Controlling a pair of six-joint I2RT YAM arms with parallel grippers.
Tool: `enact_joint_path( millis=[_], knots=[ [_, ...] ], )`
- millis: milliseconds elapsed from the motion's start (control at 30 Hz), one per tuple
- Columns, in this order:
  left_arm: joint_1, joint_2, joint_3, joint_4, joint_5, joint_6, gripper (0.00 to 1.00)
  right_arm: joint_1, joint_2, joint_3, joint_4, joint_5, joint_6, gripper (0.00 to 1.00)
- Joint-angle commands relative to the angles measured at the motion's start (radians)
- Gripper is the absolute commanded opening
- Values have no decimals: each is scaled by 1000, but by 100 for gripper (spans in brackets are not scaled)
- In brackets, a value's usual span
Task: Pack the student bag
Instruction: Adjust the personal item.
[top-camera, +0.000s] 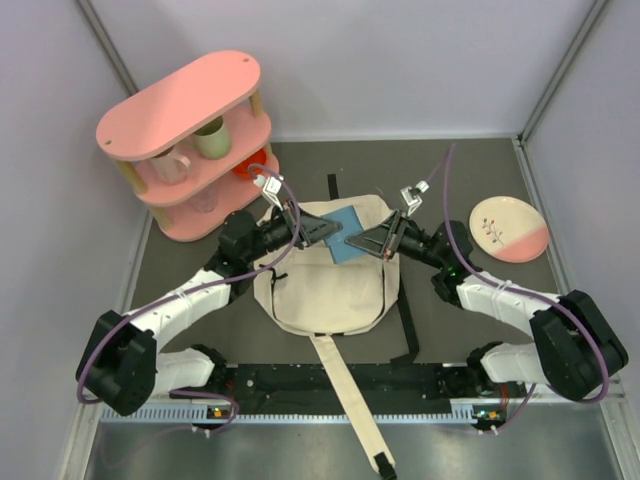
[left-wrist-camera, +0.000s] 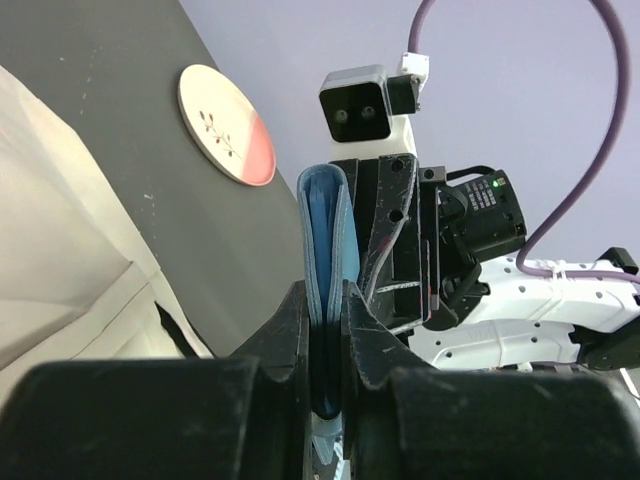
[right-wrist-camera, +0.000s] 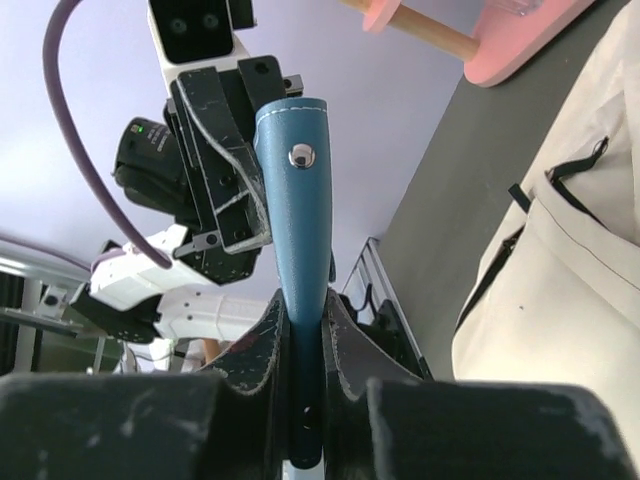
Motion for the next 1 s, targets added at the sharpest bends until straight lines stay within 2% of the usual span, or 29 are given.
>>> enact_joint_path(
  millis=[0,100,133,200,233,267,333,367,400,533,633,833,967],
  knots=[
    [-2,0,16,48,9,23,5,13,-13,-4,110,-17,13,0],
    [-2,-9,40,-39,-8,76,26,13,-45,-24,52,-4,-16,0],
    [-2,-17,51,-115,-14,98,43,13,-59,-30,29,5,-37,0],
    [-2,-31,98,-230,-60,194,60,13,-112,-36,-97,43,-79,0],
    [-2,-45,117,-293,-88,231,73,13,-140,-35,-152,58,-135,0],
    [-2,-52,137,-437,-118,268,77,13,-166,-35,-227,104,-168,0],
    [-2,-65,195,-556,-218,380,83,14,-258,-27,-463,176,-253,0],
    [-2,-66,211,-669,-252,415,88,13,-289,-22,-534,257,-284,0],
    [-2,-62,246,-711,-293,475,89,14,-323,-18,-664,296,-312,0],
    [-3,39,367,-929,-445,570,89,13,-506,-13,-894,489,-401,0],
    [-8,125,444,-998,-430,583,88,14,-577,-15,-1008,598,-415,0],
    [-74,269,571,-1084,-479,551,80,13,-668,-10,-1088,680,-426,0],
    [-175,369,688,-1203,-585,482,77,13,-680,-15,-1096,681,-423,0]
  ],
)
